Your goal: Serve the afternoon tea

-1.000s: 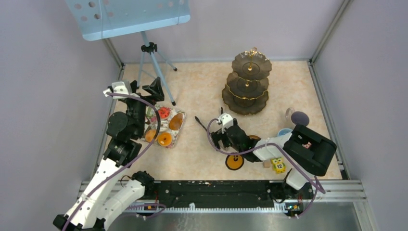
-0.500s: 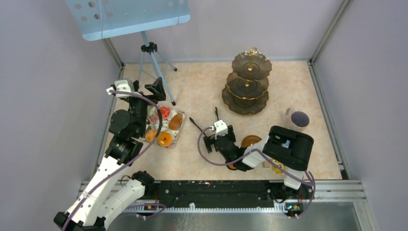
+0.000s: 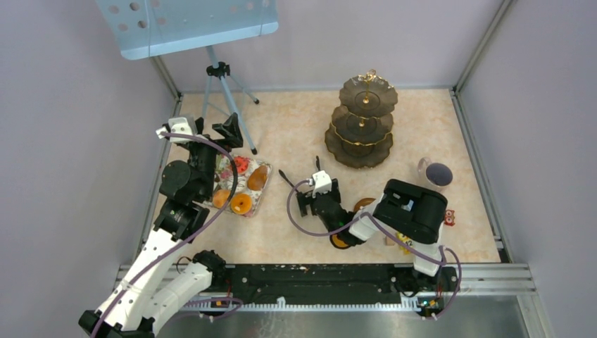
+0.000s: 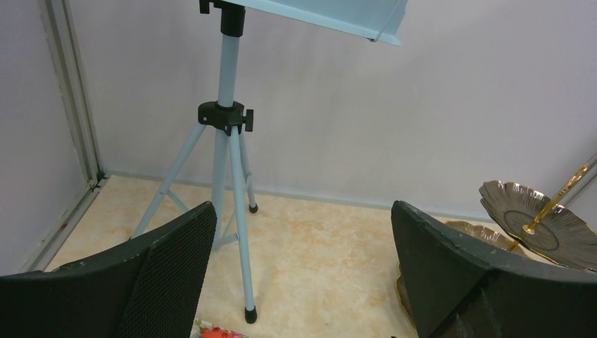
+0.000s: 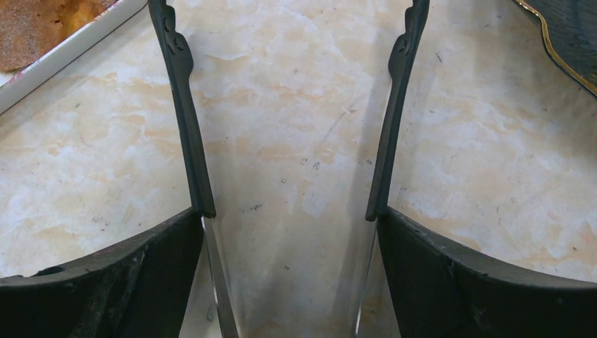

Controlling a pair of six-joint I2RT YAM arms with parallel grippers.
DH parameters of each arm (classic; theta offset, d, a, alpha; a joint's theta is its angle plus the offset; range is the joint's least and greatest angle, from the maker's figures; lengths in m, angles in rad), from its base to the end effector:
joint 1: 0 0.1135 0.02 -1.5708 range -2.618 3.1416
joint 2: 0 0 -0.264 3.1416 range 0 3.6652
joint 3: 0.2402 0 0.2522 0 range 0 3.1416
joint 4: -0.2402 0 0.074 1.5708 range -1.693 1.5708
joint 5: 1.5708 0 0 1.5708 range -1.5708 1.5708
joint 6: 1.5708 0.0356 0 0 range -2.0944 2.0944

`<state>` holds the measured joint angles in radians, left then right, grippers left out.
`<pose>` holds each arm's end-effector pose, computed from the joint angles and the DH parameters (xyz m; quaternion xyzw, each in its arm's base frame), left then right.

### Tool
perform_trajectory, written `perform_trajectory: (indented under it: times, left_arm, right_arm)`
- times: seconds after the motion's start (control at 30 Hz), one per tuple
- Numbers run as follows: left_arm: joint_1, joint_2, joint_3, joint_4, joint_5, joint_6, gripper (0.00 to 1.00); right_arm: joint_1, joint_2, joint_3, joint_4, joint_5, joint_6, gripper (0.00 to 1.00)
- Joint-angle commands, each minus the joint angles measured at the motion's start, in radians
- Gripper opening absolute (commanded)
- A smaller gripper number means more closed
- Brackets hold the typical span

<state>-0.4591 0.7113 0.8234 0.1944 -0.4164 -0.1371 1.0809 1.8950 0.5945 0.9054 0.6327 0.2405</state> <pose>0.1483 -0.0573 0.4050 -0.0719 0.5974 -0.1151 0.7904 0.1701 0.2743 0.1042 -0.1651 0.7924 0.1190 0.5750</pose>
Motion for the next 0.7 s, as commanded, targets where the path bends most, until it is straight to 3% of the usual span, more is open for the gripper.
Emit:
perform_trajectory:
  times: [0.0,0.07,0.33,0.47,0.67]
  left_arm:
    - [-0.002,-0.007,-0.006,0.029,0.001,-0.009,0.99]
    - [-0.002,-0.006,-0.006,0.031,0.002,-0.009,0.99]
    - [-0.003,0.004,-0.005,0.030,0.002,-0.006,0.99]
    - [-0.002,0.007,-0.007,0.031,0.007,-0.008,0.99]
    - [-0.002,0.016,-0.004,0.031,0.022,-0.010,0.99]
  right_arm:
    - [-0.012,0.000,0.020,-0.213,0.009,0.016,0.85]
    - [-0.013,-0.050,0.030,-0.279,0.001,0.033,0.77]
    - [-0.035,-0.257,0.019,-0.404,-0.075,0.122,0.67]
    - [-0.119,-0.376,0.039,-0.528,-0.231,0.236,0.65]
    - [-0.311,-0.506,0.084,-0.668,-0.703,0.426,0.65]
